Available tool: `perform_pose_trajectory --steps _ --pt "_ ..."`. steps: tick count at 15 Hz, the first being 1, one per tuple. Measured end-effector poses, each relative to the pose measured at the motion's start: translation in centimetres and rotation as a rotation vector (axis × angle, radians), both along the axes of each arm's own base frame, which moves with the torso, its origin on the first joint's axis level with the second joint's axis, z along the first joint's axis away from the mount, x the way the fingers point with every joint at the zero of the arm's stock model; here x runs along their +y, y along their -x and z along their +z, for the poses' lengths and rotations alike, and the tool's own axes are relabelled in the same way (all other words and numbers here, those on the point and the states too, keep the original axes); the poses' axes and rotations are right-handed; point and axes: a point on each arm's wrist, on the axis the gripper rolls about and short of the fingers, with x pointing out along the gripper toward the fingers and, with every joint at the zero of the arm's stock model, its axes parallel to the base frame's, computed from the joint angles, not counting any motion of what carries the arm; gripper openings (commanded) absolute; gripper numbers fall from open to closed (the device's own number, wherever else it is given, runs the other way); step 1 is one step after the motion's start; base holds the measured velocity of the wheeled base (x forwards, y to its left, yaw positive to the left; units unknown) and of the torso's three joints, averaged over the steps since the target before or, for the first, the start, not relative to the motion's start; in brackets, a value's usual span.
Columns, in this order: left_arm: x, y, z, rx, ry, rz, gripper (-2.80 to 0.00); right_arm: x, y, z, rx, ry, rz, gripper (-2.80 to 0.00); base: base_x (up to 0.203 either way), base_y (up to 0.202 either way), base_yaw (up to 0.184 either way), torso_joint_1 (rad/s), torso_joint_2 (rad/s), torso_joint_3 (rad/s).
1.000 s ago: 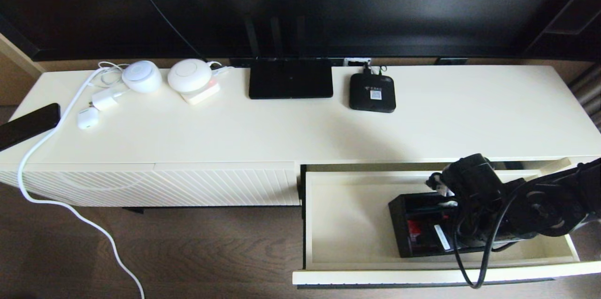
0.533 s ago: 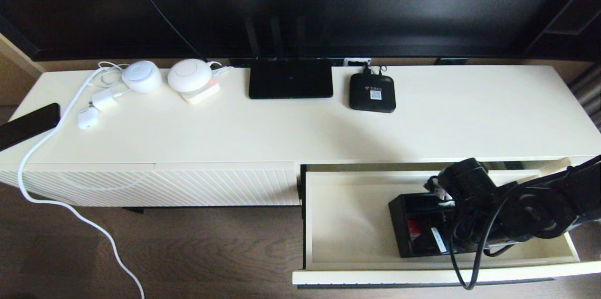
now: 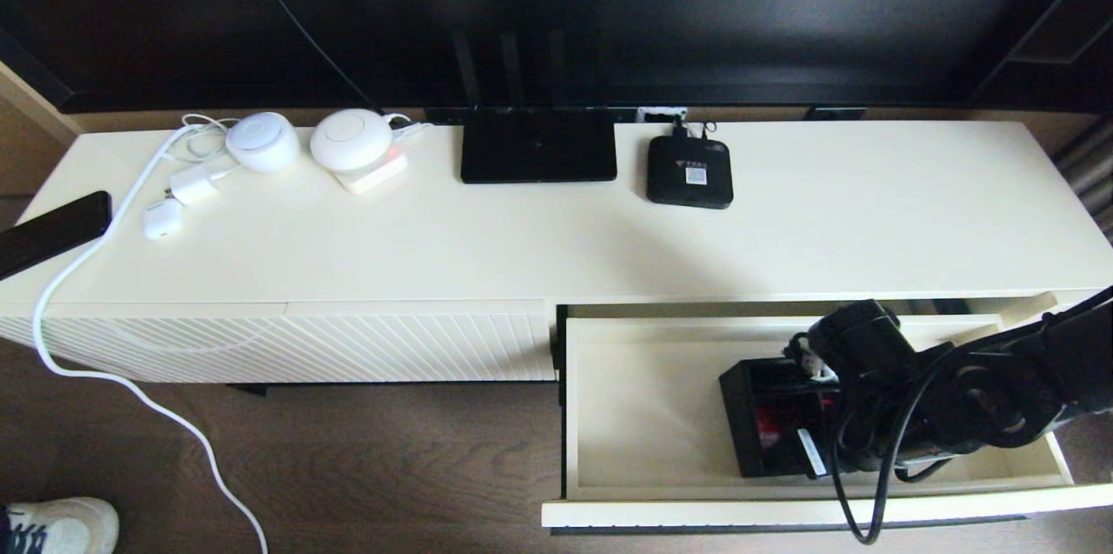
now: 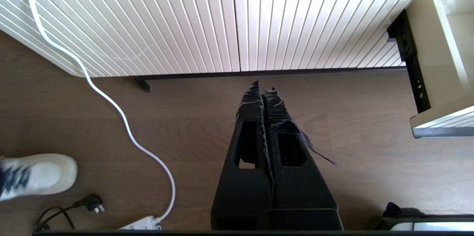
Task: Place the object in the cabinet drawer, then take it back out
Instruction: Take the storage box out of the drawer and put it on the table
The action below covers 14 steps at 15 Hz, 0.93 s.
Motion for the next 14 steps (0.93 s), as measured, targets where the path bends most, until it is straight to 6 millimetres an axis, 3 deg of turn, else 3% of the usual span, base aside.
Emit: perform_pose_trajectory --steps 2,3,14 --pt "0.0 0.0 0.0 0.0 0.0 0.0 -2.8 -0.05 0.07 -0.11 0.005 0.001 -0.001 0.0 0.0 0.0 0.0 0.0 0.0 0.0" --pt "0.0 0.0 0.0 0.0 0.0 0.0 -2.8 -0.06 0.1 -0.13 0.004 0.001 -0.001 -2.8 0.0 0.0 0.0 0.0 0.0 0.0" --pt "0.0 0.0 0.0 0.0 0.0 0.0 -2.8 -0.1 0.23 -0.37 -0.007 -0.004 -0.013 -2.8 0.0 0.0 0.0 0.0 0.0 0.0"
